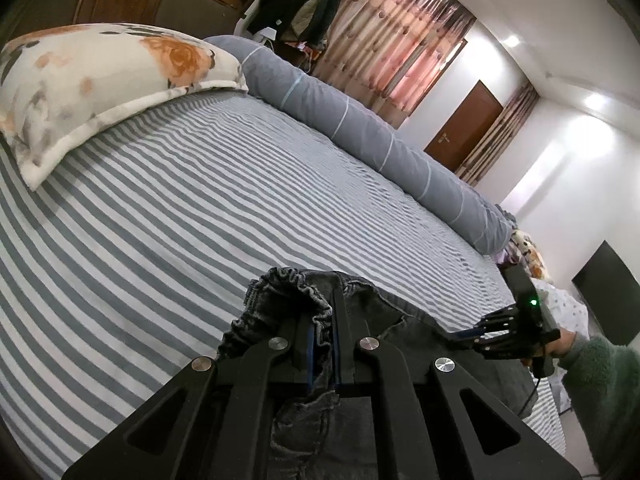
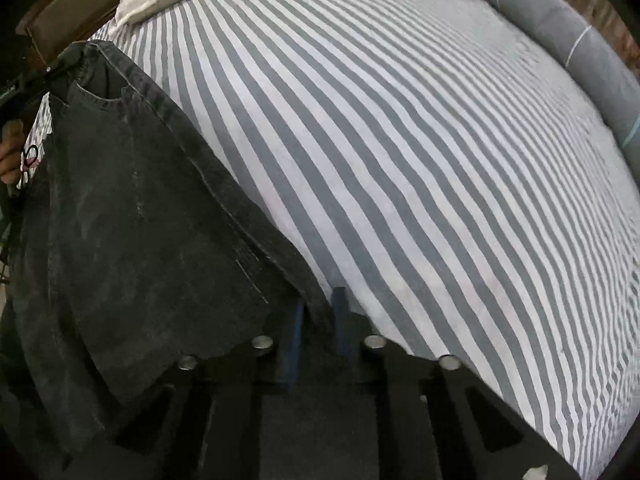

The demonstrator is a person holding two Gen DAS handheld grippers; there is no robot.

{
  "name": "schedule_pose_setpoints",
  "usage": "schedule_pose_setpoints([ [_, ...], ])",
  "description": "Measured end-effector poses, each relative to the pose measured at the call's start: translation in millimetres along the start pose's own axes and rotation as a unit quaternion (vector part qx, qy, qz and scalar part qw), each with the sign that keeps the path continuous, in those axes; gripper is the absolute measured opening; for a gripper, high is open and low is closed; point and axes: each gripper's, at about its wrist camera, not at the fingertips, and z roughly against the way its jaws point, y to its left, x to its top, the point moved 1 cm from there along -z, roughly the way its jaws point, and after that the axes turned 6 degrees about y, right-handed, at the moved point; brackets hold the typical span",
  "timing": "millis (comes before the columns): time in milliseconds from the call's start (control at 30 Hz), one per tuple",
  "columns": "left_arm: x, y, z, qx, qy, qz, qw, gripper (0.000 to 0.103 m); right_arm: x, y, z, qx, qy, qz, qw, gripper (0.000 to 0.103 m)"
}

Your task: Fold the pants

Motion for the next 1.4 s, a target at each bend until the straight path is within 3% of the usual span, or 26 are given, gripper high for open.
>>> schedule_pose_setpoints([
  [200, 1, 1, 7, 0.019, 0.003, -0.004, 0.9998, 0.006, -16, 16, 34, -0.038, -0.035, -0.029, 0.998, 0.005],
  [367, 1, -4, 22, 0.015, 0.000, -0.001, 0.9999, 0.006, -41, 29, 79, -0.044, -0.067, -0.053, 0.995, 0.005],
  [567, -6, -20, 55, -0.001, -0.004, -0.015, 0.9999, 0.006, -59, 80, 127, -0.054, -0.097, -0.076, 0.991, 0.005],
  [833, -32, -34, 109, -0.013, 0.004, -0.041, 0.9991, 0.006, -117, 156, 162, -0.039, -0.126, -0.096, 0.987, 0.004],
  [1100, -89, -32, 158, -0.011, 0.022, -0.053, 0.9983, 0.007, -175, 233, 151, 0.013, -0.115, -0.094, 0.989, 0.004],
  [1300, -150, -13, 175, 0.006, 0.071, -0.053, 0.9961, 0.010, -211, 278, 88, 0.043, -0.059, -0.093, 0.993, 0.004],
  [1400, -182, -6, 170, 0.034, 0.105, -0.065, 0.9918, 0.012, -220, 287, 56, 0.052, -0.036, -0.101, 0.993, 0.004],
])
